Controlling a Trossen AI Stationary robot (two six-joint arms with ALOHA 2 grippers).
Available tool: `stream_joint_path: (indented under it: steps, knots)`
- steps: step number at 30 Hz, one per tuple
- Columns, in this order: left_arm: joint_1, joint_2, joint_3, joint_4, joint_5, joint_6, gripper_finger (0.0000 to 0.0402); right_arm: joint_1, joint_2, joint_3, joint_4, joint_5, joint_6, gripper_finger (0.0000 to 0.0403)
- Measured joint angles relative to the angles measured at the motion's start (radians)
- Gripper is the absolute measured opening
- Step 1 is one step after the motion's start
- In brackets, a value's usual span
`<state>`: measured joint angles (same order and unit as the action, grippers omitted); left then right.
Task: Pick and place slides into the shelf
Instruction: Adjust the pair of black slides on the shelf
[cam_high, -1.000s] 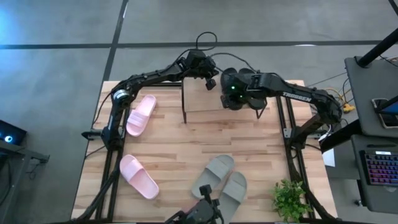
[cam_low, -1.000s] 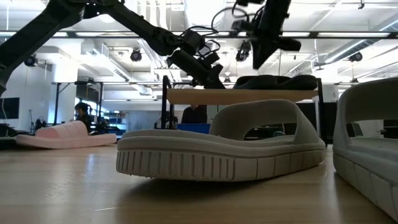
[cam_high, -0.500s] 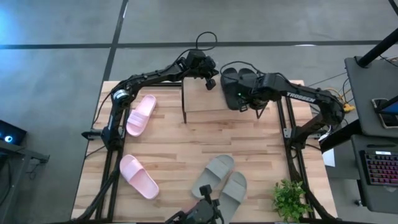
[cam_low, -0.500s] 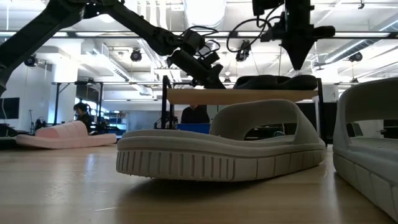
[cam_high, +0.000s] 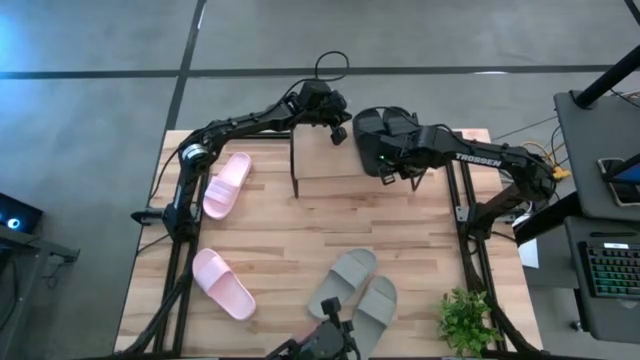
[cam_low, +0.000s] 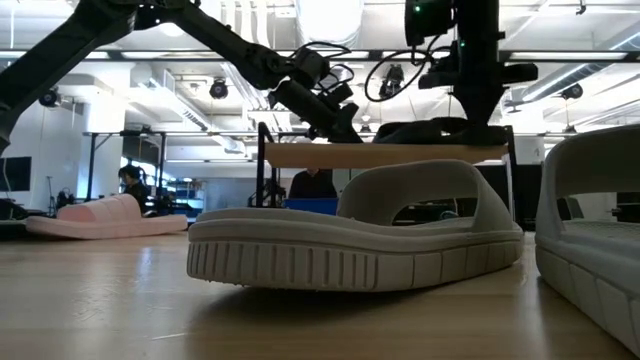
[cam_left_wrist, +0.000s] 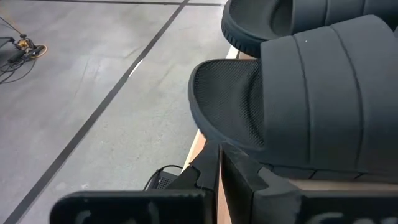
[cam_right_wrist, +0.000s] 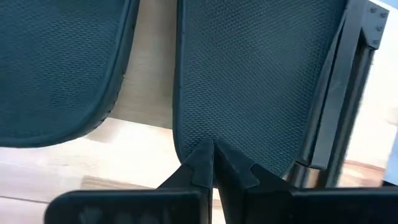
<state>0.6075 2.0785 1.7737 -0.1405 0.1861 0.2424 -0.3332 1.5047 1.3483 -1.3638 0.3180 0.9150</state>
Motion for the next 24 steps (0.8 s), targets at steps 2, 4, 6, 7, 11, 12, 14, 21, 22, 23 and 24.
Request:
stream_joint_path:
  steps: [2, 4, 6, 7, 11, 12, 14, 21, 22, 23, 24]
  knots:
    - [0.000, 0.000, 0.000, 0.000, 0.000, 0.000, 0.0001, 0.000, 0.002, 0.009, 0.025, -0.003, -0.001, 0.0008]
    - [-0.001, 0.000, 0.000, 0.000, 0.000, 0.000, 0.0001, 0.000, 0.003, 0.017, 0.056, -0.002, -0.003, 0.0008]
    - [-0.001, 0.000, 0.000, 0.000, 0.001, 0.000, 0.0001, 0.000, 0.003, 0.023, 0.084, 0.011, -0.006, 0.0008]
    - [-0.001, 0.000, 0.000, -0.001, 0.001, 0.000, 0.0001, 0.000, 0.003, 0.027, 0.095, 0.022, -0.006, 0.0008]
    - [-0.001, 0.000, 0.000, -0.007, 0.001, 0.000, 0.0001, -0.001, 0.002, 0.031, 0.131, 0.045, -0.007, 0.0008]
    - [-0.001, 0.000, 0.000, -0.007, 0.001, 0.000, 0.0001, -0.001, 0.002, 0.031, 0.134, 0.048, -0.007, 0.0008]
    - [-0.001, 0.000, 0.000, -0.007, 0.001, 0.000, 0.0001, -0.001, 0.002, 0.031, 0.140, 0.050, -0.007, 0.0008]
    - [-0.002, 0.000, 0.000, -0.007, 0.001, 0.000, 0.0001, 0.002, -0.010, 0.031, 0.155, 0.050, 0.001, 0.0008]
    - [-0.002, 0.000, 0.000, -0.007, 0.005, 0.000, 0.0001, 0.002, -0.017, 0.031, 0.156, 0.050, 0.005, 0.0008]
    - [-0.002, 0.000, 0.000, -0.007, 0.015, 0.000, 0.0001, 0.002, -0.024, 0.031, 0.156, 0.050, 0.011, 0.0008]
    - [-0.001, 0.000, 0.000, -0.007, 0.033, 0.000, 0.0001, 0.002, -0.033, 0.031, 0.157, 0.050, 0.016, 0.0008]
